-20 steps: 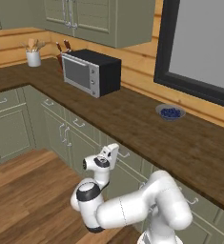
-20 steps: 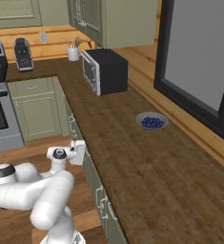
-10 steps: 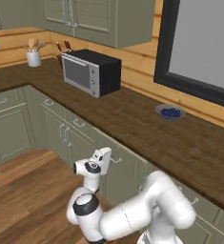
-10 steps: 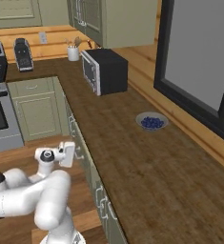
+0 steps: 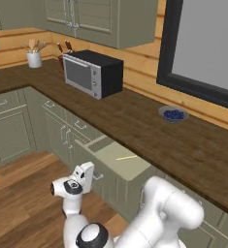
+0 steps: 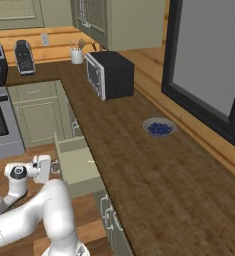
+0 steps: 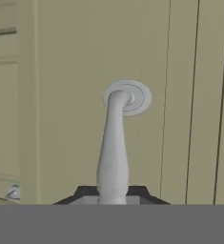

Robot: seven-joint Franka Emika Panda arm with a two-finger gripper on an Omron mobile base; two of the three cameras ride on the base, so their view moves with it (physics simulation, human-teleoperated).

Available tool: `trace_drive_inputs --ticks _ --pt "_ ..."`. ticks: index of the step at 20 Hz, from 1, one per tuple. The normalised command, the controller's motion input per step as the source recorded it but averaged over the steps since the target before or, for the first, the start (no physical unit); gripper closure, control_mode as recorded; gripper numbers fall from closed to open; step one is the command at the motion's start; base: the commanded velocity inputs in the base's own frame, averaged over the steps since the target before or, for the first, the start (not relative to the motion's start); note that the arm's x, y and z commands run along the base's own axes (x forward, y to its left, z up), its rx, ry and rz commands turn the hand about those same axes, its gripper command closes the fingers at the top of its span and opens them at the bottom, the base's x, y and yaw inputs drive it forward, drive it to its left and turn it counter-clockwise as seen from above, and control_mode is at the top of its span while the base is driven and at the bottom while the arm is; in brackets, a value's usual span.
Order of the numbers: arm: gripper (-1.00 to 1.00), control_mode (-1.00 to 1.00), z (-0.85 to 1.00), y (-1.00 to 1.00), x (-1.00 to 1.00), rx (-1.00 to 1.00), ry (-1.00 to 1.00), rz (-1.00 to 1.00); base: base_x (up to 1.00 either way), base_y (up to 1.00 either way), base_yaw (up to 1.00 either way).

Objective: Take a straw from the drawer in front and place it inside the glass cup on the dining counter.

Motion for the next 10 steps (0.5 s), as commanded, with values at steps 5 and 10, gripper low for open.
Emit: trace_drive_inputs --ticks 5,10 --pt "-1.00 -1.00 0.00 1.00 -0.79 0.00 0.08 0.09 0.00 0.00 0.00" --pt "-1.00 -1.00 0.27 0.97 -0.61 0.06 0.14 0.07 0.00 0.00 0.00"
